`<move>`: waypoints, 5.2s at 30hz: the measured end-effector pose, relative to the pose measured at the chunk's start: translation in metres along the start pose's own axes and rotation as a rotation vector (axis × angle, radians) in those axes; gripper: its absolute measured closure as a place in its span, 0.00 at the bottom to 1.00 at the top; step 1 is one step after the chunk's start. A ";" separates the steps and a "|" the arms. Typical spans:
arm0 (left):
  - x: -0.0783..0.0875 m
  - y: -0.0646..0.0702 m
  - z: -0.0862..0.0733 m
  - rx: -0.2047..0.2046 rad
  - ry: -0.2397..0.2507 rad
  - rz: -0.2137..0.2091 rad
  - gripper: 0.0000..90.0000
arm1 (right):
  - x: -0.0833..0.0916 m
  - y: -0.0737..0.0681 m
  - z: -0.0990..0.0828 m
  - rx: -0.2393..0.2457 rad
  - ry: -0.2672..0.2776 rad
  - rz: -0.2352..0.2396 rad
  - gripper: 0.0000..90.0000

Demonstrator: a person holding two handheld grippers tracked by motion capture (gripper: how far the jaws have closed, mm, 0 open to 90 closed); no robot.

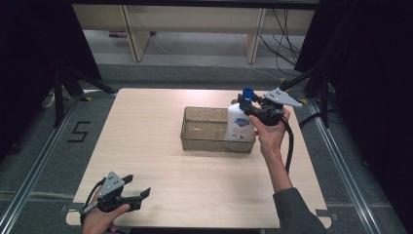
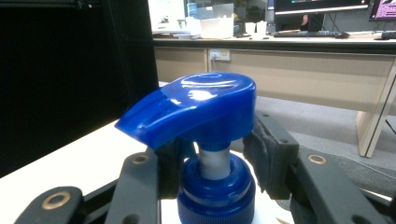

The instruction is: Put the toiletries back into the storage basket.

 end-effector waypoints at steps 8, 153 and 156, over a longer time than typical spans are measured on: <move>0.000 0.000 0.000 0.000 0.000 -0.002 0.20 | 0.003 0.000 -0.001 0.005 0.000 -0.015 0.60; -0.001 0.000 0.000 -0.011 0.014 -0.009 0.19 | 0.090 -0.034 -0.030 -0.053 0.023 -0.024 0.28; -0.001 0.000 0.000 -0.010 0.016 -0.011 0.19 | 0.090 -0.034 -0.031 -0.046 0.022 -0.015 0.28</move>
Point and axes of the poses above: each handheld gripper's, and its own axes: x roughly backward along the jaws, z roughly out of its top, y roughly to its right, the point moved 2 cm from there along -x, roughly forward along the jaws, and after that the axes turned 13 degrees about x, right-handed, at the moved point
